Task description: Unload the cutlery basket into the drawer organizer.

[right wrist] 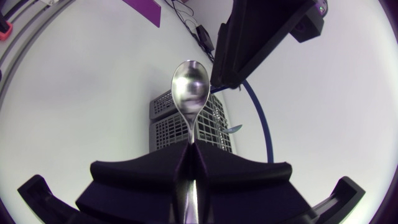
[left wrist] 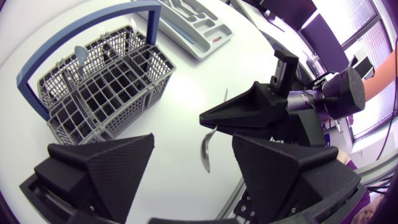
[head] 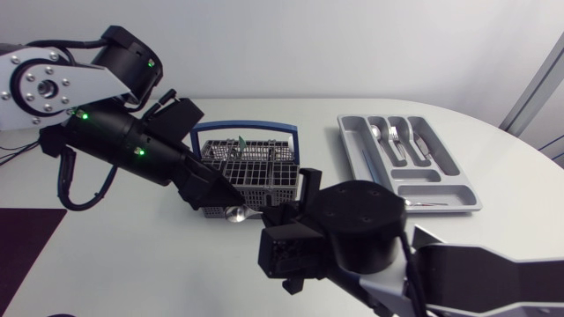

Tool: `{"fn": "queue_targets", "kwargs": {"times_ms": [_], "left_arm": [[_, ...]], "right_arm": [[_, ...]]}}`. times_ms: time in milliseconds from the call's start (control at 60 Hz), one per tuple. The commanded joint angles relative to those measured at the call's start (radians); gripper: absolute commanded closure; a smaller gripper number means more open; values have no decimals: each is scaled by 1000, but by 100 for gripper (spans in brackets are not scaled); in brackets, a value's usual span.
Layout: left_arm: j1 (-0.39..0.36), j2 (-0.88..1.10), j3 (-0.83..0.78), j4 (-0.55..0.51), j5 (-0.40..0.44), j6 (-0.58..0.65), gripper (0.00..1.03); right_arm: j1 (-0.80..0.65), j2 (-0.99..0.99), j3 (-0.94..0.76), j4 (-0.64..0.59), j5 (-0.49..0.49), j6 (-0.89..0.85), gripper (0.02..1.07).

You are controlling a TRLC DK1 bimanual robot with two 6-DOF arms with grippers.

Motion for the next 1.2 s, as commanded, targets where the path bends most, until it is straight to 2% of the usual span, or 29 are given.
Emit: {"fn": "queue_targets", "kwargs": {"times_ms": [0,117,233,283,350,483,650,750,1050,1183], "left_arm": [[16,-41,-3,8,11,-32,5],[30,-62,-7,15,-4,-34,5],[33,-75,-25,29,-39,-35,5],[33,-85,-45,52,-61,-34,5],[33,-90,-62,61,-72,-32,5],[33,-105,-95,87,-104,-29,5],[36,-115,-112,90,-133,-22,5],[36,-130,-115,90,-150,-18,5],[44,-121,-123,101,-165,11,5],[50,-112,-131,109,-180,34,5]], "right_arm": [[-33,-96,-51,-50,-42,23,101],[-164,-220,-60,-203,-190,38,101],[-383,-300,-34,-376,-390,21,101],[-484,-312,-23,-413,-474,-6,101],[-619,-303,14,-522,-595,-51,101],[-851,-228,77,-636,-770,-186,101],[-1073,-104,193,-777,-928,-348,101],[-1159,-27,235,-811,-964,-439,101],[-1319,217,365,-876,-965,-643,101],[-1379,309,451,-949,-957,-712,101]]}}
